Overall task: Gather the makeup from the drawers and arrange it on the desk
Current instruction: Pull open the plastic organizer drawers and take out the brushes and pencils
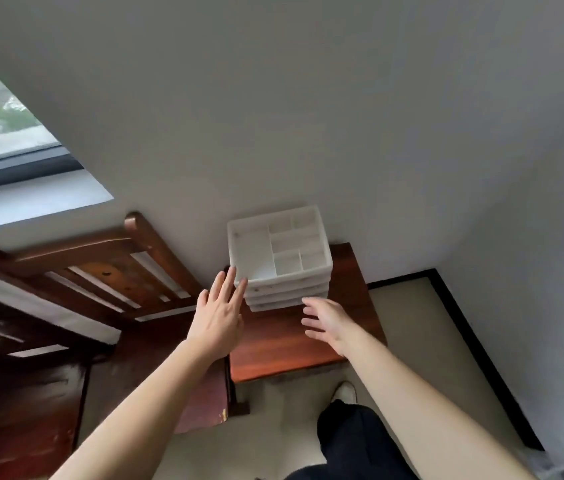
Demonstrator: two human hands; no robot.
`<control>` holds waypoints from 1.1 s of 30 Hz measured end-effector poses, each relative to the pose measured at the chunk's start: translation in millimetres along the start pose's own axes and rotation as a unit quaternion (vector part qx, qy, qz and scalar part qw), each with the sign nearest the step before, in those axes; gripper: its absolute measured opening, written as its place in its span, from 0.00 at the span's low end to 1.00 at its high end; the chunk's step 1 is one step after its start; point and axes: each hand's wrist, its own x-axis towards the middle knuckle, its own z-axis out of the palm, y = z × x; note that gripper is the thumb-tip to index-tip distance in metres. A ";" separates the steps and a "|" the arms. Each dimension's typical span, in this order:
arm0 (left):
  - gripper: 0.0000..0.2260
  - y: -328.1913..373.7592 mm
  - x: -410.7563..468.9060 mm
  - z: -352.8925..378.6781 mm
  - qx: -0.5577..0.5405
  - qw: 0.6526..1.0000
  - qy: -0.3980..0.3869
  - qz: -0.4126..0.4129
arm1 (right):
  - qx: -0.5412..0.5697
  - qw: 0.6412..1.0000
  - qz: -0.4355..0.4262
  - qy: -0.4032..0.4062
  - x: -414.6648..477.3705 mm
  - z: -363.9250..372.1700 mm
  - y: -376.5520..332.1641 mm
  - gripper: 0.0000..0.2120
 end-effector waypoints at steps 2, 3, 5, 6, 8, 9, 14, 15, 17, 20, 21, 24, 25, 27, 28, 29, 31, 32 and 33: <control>0.33 1.6 21.1 2.3 0.007 0.999 -0.032 -0.016 | 0.025 0.999 0.026 -0.020 21.5 2.8 -13.2 0.11; 0.33 2.3 28.4 4.7 0.007 0.998 -0.053 -0.024 | 0.039 0.998 0.038 -0.024 30.8 4.8 -18.3 0.13; 0.34 2.5 37.0 10.1 0.016 0.994 -0.099 -0.033 | 0.068 0.996 0.057 -0.031 46.8 11.9 -25.9 0.17; 0.35 1.6 39.1 12.6 0.022 0.992 -0.118 -0.031 | 0.090 0.993 0.068 -0.032 52.8 15.8 -27.5 0.17; 0.36 -2.6 41.2 18.0 0.029 0.990 -0.135 -0.027 | 0.132 0.987 0.087 -0.027 63.6 23.9 -29.1 0.16; 0.37 -4.8 41.6 19.6 0.029 0.990 -0.136 -0.026 | 0.152 0.984 0.092 -0.025 67.3 28.2 -30.5 0.15; 0.37 -14.0 45.1 18.4 0.012 0.990 -0.140 -0.006 | 0.282 0.954 0.098 -0.003 81.3 48.0 -29.4 0.16; 0.38 -15.8 46.7 17.1 0.008 0.990 -0.143 0.000 | 0.296 0.950 0.098 0.002 82.2 50.7 -27.6 0.17; 0.38 -17.9 47.9 15.0 0.006 0.988 -0.154 0.010 | 0.285 0.954 0.096 0.011 81.1 54.0 -23.4 0.19; 0.37 -20.1 48.9 12.2 0.002 0.987 -0.160 0.022 | 0.256 0.963 0.083 0.030 76.2 53.6 -17.1 0.21; 0.38 -20.9 49.3 11.5 -0.001 0.987 -0.158 0.024 | 0.245 0.965 0.078 0.039 74.7 53.2 -14.9 0.22; 0.38 -22.2 48.8 11.3 -0.008 0.988 -0.151 0.032 | 0.231 0.969 0.073 0.043 68.9 54.5 -8.4 0.24; 0.37 -22.4 48.0 11.6 -0.011 0.988 -0.148 0.033 | 0.236 0.968 0.073 0.043 68.5 55.9 -7.4 0.22; 0.37 -22.0 46.8 12.8 -0.016 0.989 -0.145 0.033 | 0.272 0.959 0.063 0.056 71.1 58.2 -8.0 0.17; 0.37 -22.0 46.7 13.3 -0.018 0.989 -0.146 0.032 | 0.303 0.949 0.056 0.067 72.8 59.2 -9.8 0.15; 0.37 -22.1 47.0 13.8 -0.019 0.988 -0.147 0.032 | 0.337 0.937 0.050 0.078 73.5 60.2 -12.6 0.15; 0.38 -22.8 47.8 14.1 -0.019 0.988 -0.150 0.033 | 0.399 0.912 0.047 0.083 75.6 62.1 -17.9 0.16; 0.39 -22.9 48.1 14.0 -0.018 0.987 -0.153 0.033 | 0.426 0.900 0.047 0.080 76.3 62.8 -19.8 0.17; 0.39 -22.8 48.3 13.7 -0.017 0.987 -0.156 0.034 | 0.445 0.891 0.049 0.077 77.4 63.6 -21.4 0.19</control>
